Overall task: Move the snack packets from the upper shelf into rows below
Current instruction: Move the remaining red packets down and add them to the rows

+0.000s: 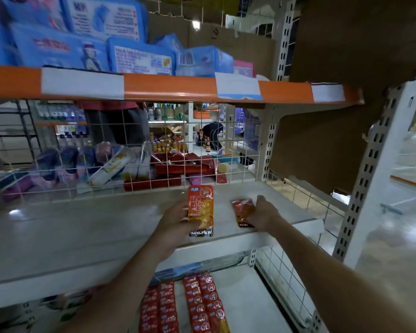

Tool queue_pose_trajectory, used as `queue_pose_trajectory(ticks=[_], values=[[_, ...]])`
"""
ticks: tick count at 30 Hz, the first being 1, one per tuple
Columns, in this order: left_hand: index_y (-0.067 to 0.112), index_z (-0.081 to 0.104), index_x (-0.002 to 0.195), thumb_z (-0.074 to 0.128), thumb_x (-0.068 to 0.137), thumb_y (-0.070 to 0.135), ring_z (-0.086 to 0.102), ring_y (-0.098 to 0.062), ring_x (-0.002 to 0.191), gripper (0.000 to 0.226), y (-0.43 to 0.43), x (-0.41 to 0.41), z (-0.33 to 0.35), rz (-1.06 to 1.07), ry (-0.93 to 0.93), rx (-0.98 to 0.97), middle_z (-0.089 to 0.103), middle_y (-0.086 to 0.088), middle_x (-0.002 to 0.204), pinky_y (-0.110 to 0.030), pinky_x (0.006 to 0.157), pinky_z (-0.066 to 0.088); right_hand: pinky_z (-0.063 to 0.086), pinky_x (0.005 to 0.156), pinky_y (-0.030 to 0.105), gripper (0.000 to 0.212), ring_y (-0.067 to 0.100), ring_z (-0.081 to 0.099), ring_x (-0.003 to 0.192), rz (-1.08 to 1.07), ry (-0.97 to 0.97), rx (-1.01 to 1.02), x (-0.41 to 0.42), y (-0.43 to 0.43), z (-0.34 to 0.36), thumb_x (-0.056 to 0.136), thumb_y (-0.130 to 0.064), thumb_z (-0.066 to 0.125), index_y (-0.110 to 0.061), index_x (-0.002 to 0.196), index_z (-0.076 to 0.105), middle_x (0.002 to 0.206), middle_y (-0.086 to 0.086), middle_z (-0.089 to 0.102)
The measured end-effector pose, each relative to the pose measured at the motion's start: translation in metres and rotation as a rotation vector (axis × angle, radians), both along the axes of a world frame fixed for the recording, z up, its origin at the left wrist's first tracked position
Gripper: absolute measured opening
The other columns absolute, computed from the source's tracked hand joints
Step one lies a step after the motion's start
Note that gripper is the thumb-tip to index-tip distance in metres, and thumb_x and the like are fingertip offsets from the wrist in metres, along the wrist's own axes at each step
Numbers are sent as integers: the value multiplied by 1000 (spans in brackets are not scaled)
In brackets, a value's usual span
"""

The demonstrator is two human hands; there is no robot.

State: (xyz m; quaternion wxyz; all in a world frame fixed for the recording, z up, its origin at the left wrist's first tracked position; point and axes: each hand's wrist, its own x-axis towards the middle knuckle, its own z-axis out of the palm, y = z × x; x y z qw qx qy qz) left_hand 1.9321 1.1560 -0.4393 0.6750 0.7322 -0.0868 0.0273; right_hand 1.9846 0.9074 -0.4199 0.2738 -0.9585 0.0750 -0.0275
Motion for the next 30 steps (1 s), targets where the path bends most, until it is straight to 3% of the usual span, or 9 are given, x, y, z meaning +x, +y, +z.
queue_pose_trajectory(ticks=[5,8,12,15,17,20,26,30], values=[[14,57,125,65,86,-11,71,-23,102,47,-4,-1,1,-24,-7,-48,75,-8,108,-39,93,53,52,90,35,35,26,64,103,103,-43,178,-4,19,3,81,-19,76,-9,112,63,107,8,66],[16,57,124,65,87,-10,71,-22,103,46,-3,-1,1,-13,-15,-55,74,-7,110,-38,94,53,54,87,36,20,27,64,99,142,-103,248,-10,23,5,82,-14,74,-14,99,64,100,8,67],[20,59,120,65,88,-9,70,-16,102,44,-5,-1,3,-7,-26,-60,74,-2,110,-29,87,52,56,89,47,30,29,68,94,177,-134,440,-20,22,7,67,-10,79,-23,87,61,98,10,71],[19,59,121,64,87,-10,69,-13,101,45,-5,-2,5,3,-19,-66,73,-1,110,-23,82,51,57,86,55,43,34,68,95,194,-123,609,-28,23,8,69,9,70,-16,103,59,101,17,69],[20,59,120,64,86,-11,69,-15,102,47,-5,-2,6,9,-11,-62,73,-2,110,-27,85,51,59,80,49,43,34,68,88,221,-114,696,-33,24,9,74,16,67,-7,109,60,98,20,69],[18,59,122,63,85,-13,69,-18,103,48,-5,-2,6,13,-4,-53,73,-3,110,-32,89,52,53,71,35,22,24,64,70,251,-148,725,-40,23,9,80,9,71,-7,94,65,81,11,70],[19,62,118,68,86,-6,69,-13,99,42,-2,-11,12,-18,-33,-42,73,-2,109,-23,75,52,58,75,36,22,26,71,84,271,-152,748,-57,22,7,80,9,73,-5,95,65,96,15,74],[17,63,123,71,84,-5,70,-18,100,45,-5,-19,15,-19,-26,-17,74,-4,107,-30,81,53,60,81,44,24,34,71,91,248,-180,752,-71,19,10,78,9,75,-2,96,63,99,19,73]])
